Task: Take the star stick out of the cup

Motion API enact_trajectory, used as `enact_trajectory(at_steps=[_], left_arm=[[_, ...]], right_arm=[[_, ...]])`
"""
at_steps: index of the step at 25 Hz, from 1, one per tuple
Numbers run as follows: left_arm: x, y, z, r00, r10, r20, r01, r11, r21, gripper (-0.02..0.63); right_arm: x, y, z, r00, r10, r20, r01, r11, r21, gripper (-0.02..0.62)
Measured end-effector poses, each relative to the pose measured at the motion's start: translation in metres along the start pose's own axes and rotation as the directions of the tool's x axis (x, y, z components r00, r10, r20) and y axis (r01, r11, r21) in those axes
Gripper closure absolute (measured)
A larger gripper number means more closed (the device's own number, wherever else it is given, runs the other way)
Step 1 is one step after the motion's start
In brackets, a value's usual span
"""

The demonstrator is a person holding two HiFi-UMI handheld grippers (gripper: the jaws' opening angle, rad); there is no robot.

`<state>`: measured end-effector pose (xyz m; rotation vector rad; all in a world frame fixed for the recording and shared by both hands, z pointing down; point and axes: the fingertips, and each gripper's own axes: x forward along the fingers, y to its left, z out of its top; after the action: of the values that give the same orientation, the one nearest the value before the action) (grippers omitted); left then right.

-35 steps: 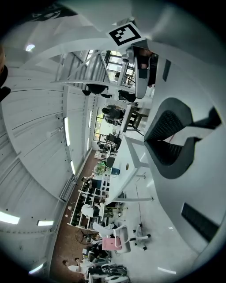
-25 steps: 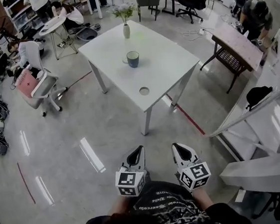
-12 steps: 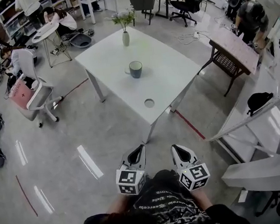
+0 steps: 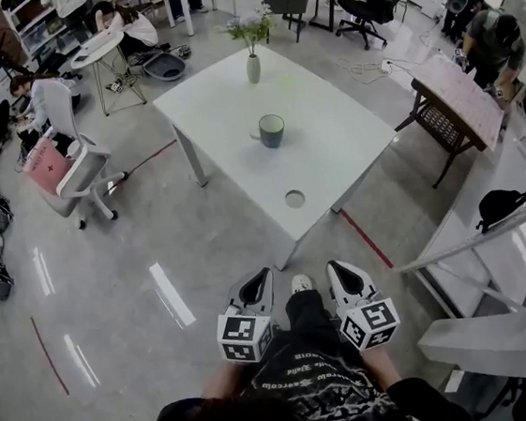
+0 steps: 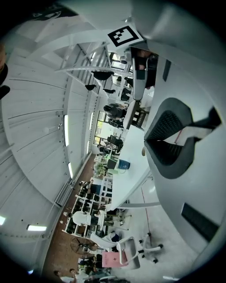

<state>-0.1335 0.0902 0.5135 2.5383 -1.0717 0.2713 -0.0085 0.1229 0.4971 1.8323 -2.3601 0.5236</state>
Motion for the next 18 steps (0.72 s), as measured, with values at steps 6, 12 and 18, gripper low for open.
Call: enact_trajectory(at_steps=[6, 12, 18], left_arm=[[0.046, 0.033, 0.037, 0.998, 0.063, 0.004, -0.063, 0.998, -0.007, 0.586], [0.129, 0.064, 0.066, 0.99, 0.143, -0.003, -0.143, 0.99, -0.016, 0.586], [0.211, 0.071, 0.092, 0.977, 0.212, 0.009, -0.211, 0.977, -0.034, 0.586]], right_arm=[[0.066, -0.037, 0.049, 0.999, 0.039, 0.026, -0.039, 0.999, -0.008, 0.586], [0.143, -0.107, 0.074, 0.997, 0.08, 0.009, -0.08, 0.997, 0.009, 0.586], [0.205, -0.18, 0.104, 0.991, 0.135, 0.003, -0.135, 0.991, 0.006, 0.586]])
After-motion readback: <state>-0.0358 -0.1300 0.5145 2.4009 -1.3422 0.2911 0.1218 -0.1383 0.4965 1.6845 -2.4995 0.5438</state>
